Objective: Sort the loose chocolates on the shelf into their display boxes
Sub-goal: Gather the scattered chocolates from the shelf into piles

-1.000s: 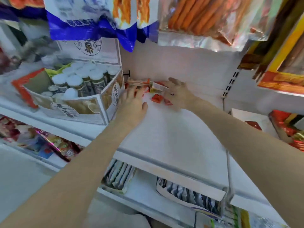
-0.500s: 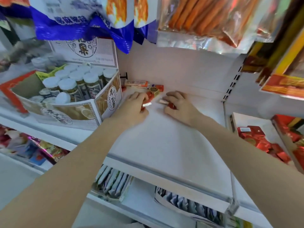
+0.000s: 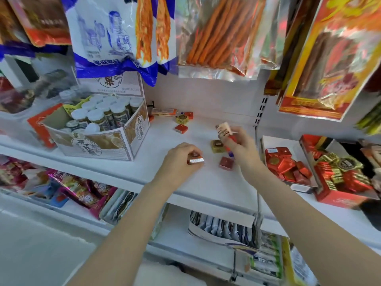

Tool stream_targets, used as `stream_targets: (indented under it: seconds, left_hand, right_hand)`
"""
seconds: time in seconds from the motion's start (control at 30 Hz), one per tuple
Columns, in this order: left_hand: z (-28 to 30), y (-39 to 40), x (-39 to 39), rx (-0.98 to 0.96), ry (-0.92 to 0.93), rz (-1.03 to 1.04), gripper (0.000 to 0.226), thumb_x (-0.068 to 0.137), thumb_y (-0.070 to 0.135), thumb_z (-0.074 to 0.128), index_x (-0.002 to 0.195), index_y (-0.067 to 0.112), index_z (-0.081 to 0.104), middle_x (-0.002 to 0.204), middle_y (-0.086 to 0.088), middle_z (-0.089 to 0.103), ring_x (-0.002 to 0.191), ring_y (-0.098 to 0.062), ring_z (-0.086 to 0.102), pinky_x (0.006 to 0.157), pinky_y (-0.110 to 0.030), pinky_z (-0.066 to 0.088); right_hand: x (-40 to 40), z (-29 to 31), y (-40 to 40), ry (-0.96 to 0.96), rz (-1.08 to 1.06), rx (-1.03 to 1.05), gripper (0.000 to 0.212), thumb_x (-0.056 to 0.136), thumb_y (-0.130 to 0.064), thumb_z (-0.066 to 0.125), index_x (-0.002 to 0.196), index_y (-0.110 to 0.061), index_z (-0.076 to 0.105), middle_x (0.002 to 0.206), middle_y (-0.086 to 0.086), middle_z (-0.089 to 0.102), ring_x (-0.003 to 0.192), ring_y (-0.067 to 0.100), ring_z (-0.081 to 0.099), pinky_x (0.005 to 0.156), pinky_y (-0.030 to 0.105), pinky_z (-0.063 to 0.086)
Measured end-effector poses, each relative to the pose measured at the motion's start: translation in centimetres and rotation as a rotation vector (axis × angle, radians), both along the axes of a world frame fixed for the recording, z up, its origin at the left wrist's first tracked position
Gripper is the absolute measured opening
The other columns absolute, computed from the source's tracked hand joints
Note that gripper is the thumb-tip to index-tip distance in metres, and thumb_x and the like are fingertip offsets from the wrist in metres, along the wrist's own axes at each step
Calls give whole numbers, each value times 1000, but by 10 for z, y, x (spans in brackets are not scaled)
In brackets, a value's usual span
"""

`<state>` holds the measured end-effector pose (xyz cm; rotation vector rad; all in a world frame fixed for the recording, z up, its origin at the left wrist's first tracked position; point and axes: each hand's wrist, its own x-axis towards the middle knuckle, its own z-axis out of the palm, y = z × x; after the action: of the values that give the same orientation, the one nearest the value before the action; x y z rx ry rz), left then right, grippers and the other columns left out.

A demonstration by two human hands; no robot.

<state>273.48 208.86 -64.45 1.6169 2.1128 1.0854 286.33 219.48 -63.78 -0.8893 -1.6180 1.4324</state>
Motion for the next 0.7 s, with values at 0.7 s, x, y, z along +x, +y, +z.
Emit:
stream_targets:
  seconds: [0.7]
  left_hand:
    - [44,47,88,46,-632,73,14,84,28,61,86,15,63,96,-13,67,94,-26,64,81,-41,54]
  right_hand:
    - [133,33,32,-897,-107,618,32,81,-25,66,107,-11,53,95,0,58,86,16,54,73,26,42]
